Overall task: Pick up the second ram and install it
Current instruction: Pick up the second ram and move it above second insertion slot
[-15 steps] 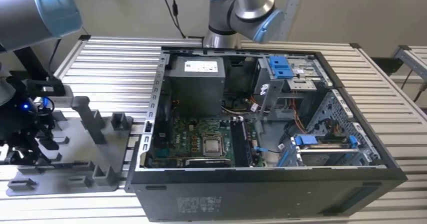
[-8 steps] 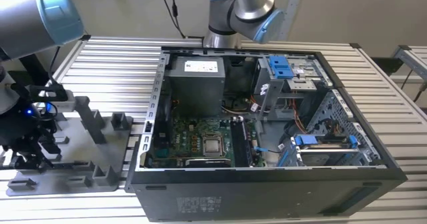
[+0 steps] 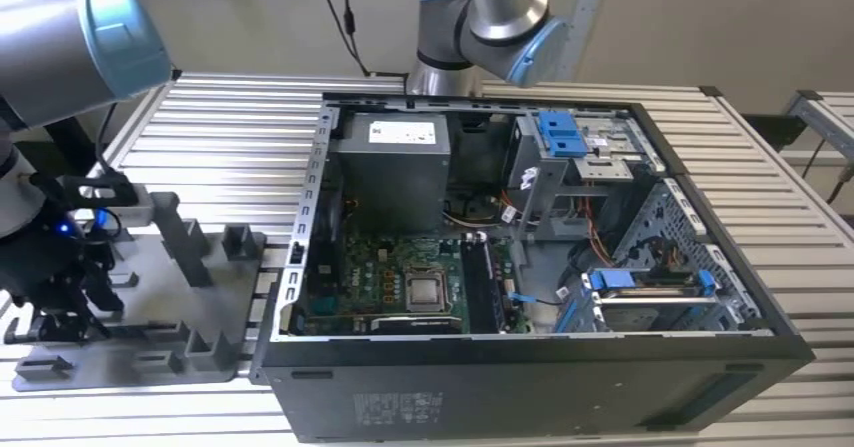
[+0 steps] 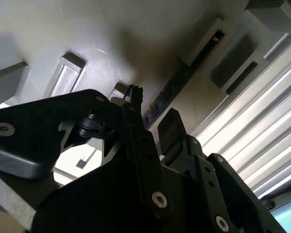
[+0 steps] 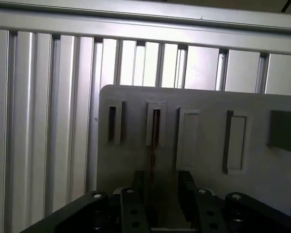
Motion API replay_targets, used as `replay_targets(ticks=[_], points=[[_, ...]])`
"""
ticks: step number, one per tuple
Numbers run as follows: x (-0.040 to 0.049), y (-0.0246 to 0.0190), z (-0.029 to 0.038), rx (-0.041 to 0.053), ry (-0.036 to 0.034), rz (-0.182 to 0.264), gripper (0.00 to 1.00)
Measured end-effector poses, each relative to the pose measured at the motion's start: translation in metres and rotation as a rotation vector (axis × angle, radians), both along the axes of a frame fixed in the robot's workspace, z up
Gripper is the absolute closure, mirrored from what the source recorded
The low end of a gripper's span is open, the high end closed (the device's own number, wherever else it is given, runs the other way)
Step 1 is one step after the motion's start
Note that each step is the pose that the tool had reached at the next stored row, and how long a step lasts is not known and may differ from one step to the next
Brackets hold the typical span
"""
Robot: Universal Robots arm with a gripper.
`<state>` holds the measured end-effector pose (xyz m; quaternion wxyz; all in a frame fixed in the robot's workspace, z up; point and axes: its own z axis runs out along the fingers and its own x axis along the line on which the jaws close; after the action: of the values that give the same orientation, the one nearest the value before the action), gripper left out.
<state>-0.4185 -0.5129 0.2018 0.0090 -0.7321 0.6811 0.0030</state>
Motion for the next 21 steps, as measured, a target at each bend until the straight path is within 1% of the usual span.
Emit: replay_targets(ticks=[4,8,12,21], points=[[-0.0004,-0.0001,-0.005,-0.0009,-0.002,0.005,0.58],[-0.0016,-0.0001,-0.0093,-0.0016,-0.0023,0.005,0.58],[-0.002,-0.0003,-0.0106,-0.0017,-0.0023,0.005,0.58],[-0.0019,-0.0057,-0.012,-0.0015,-0.0025,0.005,0.58]])
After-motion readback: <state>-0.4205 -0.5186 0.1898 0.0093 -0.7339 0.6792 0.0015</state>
